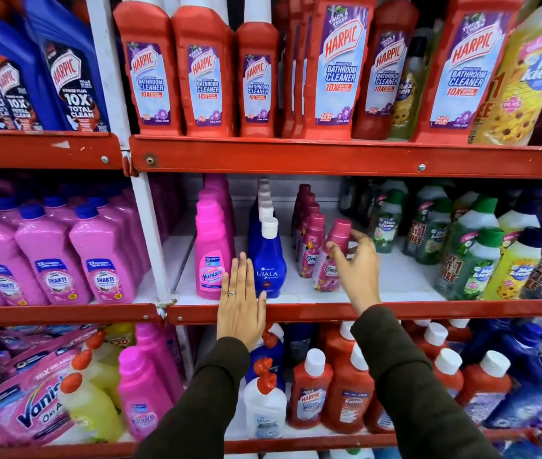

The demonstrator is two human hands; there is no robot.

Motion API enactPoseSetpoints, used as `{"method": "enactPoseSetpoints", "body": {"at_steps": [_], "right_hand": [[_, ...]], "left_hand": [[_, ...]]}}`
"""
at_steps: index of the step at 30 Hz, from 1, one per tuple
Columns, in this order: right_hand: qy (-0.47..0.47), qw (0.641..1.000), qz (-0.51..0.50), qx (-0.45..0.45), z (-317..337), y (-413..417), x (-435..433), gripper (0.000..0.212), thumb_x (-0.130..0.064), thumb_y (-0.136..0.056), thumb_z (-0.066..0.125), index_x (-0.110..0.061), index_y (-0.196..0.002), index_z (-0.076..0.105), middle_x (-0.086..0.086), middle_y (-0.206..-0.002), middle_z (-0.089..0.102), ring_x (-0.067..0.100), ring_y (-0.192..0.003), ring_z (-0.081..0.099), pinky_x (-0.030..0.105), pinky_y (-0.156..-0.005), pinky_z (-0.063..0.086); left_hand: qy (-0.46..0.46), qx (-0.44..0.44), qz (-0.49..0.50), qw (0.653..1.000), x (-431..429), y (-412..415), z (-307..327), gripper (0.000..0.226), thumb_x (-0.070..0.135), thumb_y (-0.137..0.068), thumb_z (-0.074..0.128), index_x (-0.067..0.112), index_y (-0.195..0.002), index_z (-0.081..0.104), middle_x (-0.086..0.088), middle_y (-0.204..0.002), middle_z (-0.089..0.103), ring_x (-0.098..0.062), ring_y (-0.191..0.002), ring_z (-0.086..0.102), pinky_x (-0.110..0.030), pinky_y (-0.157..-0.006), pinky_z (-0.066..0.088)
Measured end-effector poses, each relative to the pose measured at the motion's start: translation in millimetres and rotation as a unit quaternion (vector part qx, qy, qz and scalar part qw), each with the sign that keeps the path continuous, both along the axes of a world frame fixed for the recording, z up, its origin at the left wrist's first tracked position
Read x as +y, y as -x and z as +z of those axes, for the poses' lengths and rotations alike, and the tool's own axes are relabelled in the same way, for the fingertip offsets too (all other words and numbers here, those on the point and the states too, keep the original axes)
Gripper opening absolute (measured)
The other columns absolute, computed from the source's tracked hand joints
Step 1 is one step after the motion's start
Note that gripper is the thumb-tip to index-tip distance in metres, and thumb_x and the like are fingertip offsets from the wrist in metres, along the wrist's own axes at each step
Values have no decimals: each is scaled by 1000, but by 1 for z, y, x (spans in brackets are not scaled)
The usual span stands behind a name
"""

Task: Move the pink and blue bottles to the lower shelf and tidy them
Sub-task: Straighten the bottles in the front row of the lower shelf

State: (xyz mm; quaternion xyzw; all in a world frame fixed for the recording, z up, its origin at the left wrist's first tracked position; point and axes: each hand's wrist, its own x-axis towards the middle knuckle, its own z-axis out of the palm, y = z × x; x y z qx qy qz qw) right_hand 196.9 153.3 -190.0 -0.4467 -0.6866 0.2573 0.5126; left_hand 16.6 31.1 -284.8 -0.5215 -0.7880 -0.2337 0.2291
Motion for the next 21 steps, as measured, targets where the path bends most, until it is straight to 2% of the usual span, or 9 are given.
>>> {"method": "enactPoseSetpoints", "body": {"at_steps": [3, 7, 13, 17, 19, 21], "right_hand": [[2, 1000, 21, -17, -2, 12, -7, 55, -30, -90, 72, -6, -136, 53, 14, -131, 59, 28, -120, 59, 46, -102, 52], [-3, 999, 26, -41, -8, 16, -11, 54, -30, -91, 72, -7, -136, 52, 13, -132, 58, 28, -119, 60, 48, -101, 53], [-6, 999, 18, -35, -13, 14, -12, 55, -32, -90, 72, -11, -137, 52, 10, -132, 59, 24, -118, 60, 43, -102, 54], [-14, 999, 30, -21, -16, 13, -11, 57, -32, -90, 73, -10, -137, 52, 9, -133, 58, 25, -117, 60, 41, -99, 54], [19, 998, 49, 25, -19, 11, -12, 61, -40, -91, 70, -12, -141, 48, 4, -135, 53, 19, -119, 57, 36, -98, 52], [82, 989, 63, 102, -25, 8, -13, 62, -51, -95, 58, -16, -145, 46, -1, -140, 49, 15, -125, 53, 30, -100, 46]], "left_hand": [[4, -6, -2, 1000, 0, 1, 0, 67, 35, -101, 25, -1, -157, 20, -20, -166, 19, -33, -154, 21, -50, -124, 27], [-8, 1, -2, 1000, 2, 1, -2, 67, 34, -100, 27, -2, -157, 22, -20, -166, 20, -33, -154, 23, -49, -124, 28], [-5, -1, -6, 1000, 4, 3, -5, 67, 34, -101, 26, -1, -157, 20, -20, -166, 19, -32, -154, 22, -49, -125, 25], [-24, -39, -44, 998, 2, 1, -5, 67, 33, -101, 30, 4, -159, 14, -15, -169, 11, -30, -156, 16, -45, -126, 11], [-53, -78, -80, 992, -1, -8, -6, 69, 32, -101, 32, 12, -160, 2, -7, -170, -1, -25, -159, 5, -42, -128, 3], [-75, -83, -146, 983, -3, -29, -7, 72, 30, -101, 35, 17, -161, -3, -2, -171, -6, -22, -159, 1, -38, -129, -4]]}}
